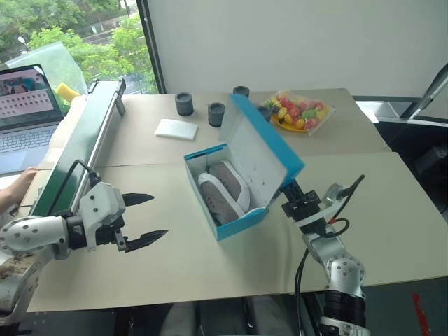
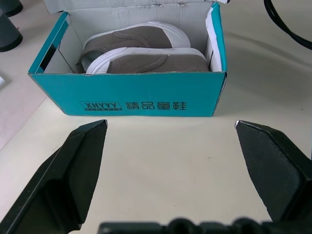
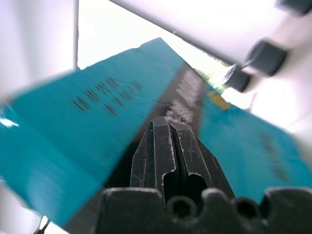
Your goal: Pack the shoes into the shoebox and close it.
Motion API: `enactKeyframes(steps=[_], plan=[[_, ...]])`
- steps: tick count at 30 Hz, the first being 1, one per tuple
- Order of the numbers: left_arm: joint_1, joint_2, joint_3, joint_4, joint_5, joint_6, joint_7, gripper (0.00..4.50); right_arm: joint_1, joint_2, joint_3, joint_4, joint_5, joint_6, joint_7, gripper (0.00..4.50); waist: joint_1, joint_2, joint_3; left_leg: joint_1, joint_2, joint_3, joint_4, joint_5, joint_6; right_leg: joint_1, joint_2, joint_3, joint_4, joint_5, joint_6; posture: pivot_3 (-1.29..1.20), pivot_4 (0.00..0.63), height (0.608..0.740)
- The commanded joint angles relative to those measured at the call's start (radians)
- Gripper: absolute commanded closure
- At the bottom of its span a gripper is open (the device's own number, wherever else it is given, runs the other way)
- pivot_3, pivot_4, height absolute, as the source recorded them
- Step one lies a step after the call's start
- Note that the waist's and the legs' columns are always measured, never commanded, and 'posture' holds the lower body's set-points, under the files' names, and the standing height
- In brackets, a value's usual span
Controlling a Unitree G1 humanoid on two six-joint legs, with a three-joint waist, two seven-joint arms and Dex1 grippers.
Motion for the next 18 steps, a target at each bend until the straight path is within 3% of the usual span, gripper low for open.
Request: enactKeyframes(steps=[1,8,13,18], plan=[[0.008,0.008,0.041,-0.037,-0.002,0.006,0.013,0.00,-0.048,-0.099,0.116,-0.108,-0.071,0.050,0.068,4.42,-0.001,0.000,0.000,0.000,0.000,0.000,0.000,0.000,0.000,0.000,0.000,0.000,0.000,0.000,0.000,0.00,0.150,0.737],[0.035,-0.005,0.052,-0.062,-0.003,0.010,0.031,0.00,-0.226,-0.278,0.356,-0.147,-0.388,0.008,0.073,4.42,0.002,0.000,0.000,0.000,-0.001,0.000,0.001,0.000,0.000,0.000,0.002,0.000,0.000,0.000,0.000,0.00,0.150,0.737],[0.051,-0.014,0.054,-0.074,-0.003,0.011,0.047,0.00,-0.507,-0.241,0.486,0.077,-0.688,-0.105,-0.040,4.42,-0.001,-0.001,0.000,0.000,-0.001,0.001,0.002,0.000,0.000,-0.001,0.002,0.000,0.001,0.001,-0.001,0.00,0.150,0.737],[0.047,-0.024,0.041,-0.075,0.002,0.014,0.063,0.00,-0.606,-0.137,0.574,0.280,-0.815,-0.235,0.005,4.42,0.004,-0.001,0.000,-0.002,-0.001,-0.001,0.002,-0.001,-0.001,-0.001,0.002,-0.002,0.001,0.005,-0.009,0.00,0.150,0.737]])
